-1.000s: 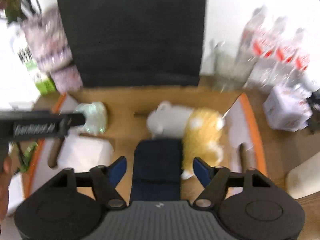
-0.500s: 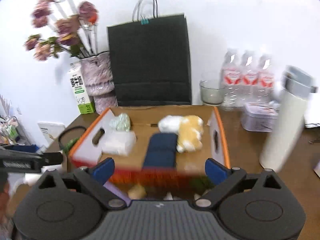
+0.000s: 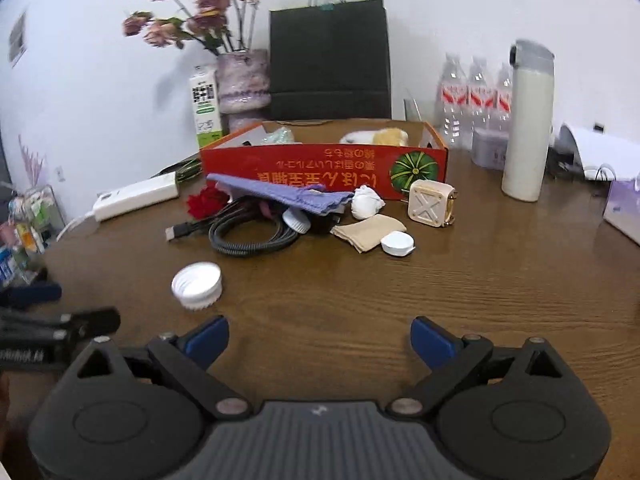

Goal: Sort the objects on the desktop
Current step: 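Grasp the small cube box with the right tool while the left tool grasps the red rose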

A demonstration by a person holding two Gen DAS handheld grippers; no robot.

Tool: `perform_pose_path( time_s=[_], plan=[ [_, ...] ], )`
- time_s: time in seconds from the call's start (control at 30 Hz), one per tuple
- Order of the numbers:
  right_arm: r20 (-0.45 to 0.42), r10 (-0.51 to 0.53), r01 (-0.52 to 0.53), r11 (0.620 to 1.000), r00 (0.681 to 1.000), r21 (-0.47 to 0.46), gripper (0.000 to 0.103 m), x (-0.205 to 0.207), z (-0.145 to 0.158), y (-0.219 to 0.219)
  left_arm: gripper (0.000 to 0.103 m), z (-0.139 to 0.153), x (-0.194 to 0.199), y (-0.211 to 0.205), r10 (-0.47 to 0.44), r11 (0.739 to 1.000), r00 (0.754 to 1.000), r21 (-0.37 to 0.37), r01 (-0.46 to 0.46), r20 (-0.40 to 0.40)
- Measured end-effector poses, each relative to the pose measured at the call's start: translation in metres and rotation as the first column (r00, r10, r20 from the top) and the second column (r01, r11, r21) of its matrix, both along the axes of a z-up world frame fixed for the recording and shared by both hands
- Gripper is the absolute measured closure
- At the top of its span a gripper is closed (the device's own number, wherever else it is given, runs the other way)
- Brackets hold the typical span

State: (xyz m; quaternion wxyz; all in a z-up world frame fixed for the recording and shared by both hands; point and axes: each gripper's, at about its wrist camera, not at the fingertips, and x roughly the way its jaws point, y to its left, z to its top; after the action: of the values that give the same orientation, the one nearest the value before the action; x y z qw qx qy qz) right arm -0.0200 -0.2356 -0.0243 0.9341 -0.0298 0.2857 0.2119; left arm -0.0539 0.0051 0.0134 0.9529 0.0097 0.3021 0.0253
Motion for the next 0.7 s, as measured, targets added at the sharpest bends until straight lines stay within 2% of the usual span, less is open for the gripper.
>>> perform_pose_path(
  time_s=[0.07,0.17,0.23,0.47,0.53,0.57,0.6,0.63,0.7],
  plan=[
    [-0.040,-0.011,0.012,0.999,0.999,0.032,0.005,-0.003,-0.005,-0.004,0.000,0.000,0.003,0.000,0.008,1.000,1.000,-0.001,-0.008,-0.012],
    [-0.063,-0.003,0.013,0.988,0.998,0.156,0.005,-0.004,-0.006,-0.018,0.000,-0.004,0.005,0.001,0.007,1.000,1.000,-0.025,-0.008,-0.028],
    [-0.071,-0.002,0.014,0.986,0.997,0.169,0.005,-0.003,-0.006,-0.021,0.000,-0.009,0.006,0.002,0.002,1.000,0.998,-0.030,-0.004,-0.069],
    [-0.133,-0.021,0.054,0.968,0.991,0.247,0.005,0.006,-0.010,-0.032,0.000,-0.011,0.005,0.005,-0.004,0.999,0.998,-0.045,0.001,-0.067],
    [-0.143,-0.020,0.057,0.964,0.990,0.260,0.006,0.007,-0.009,-0.033,0.000,-0.005,0.007,0.007,-0.024,0.998,0.999,-0.053,0.023,-0.030],
    [-0.156,-0.015,0.056,0.964,0.988,0.260,0.006,0.010,-0.008,-0.034,0.000,0.001,0.011,0.007,-0.025,0.999,1.000,-0.031,0.025,-0.004],
    [-0.179,-0.005,0.052,0.963,0.984,0.263,0.009,0.016,-0.004,-0.036,0.000,0.008,0.016,0.006,-0.021,1.000,0.999,0.007,0.021,0.025],
    [-0.202,0.012,0.043,0.963,0.979,0.266,0.018,0.024,0.001,-0.037,0.000,0.017,0.023,0.006,-0.019,0.999,0.998,0.042,0.017,0.062],
    [-0.187,0.015,0.035,0.965,0.982,0.261,0.021,0.044,0.020,-0.041,0.001,0.033,0.042,0.009,-0.018,0.998,0.994,0.055,0.012,0.108]
  ],
)
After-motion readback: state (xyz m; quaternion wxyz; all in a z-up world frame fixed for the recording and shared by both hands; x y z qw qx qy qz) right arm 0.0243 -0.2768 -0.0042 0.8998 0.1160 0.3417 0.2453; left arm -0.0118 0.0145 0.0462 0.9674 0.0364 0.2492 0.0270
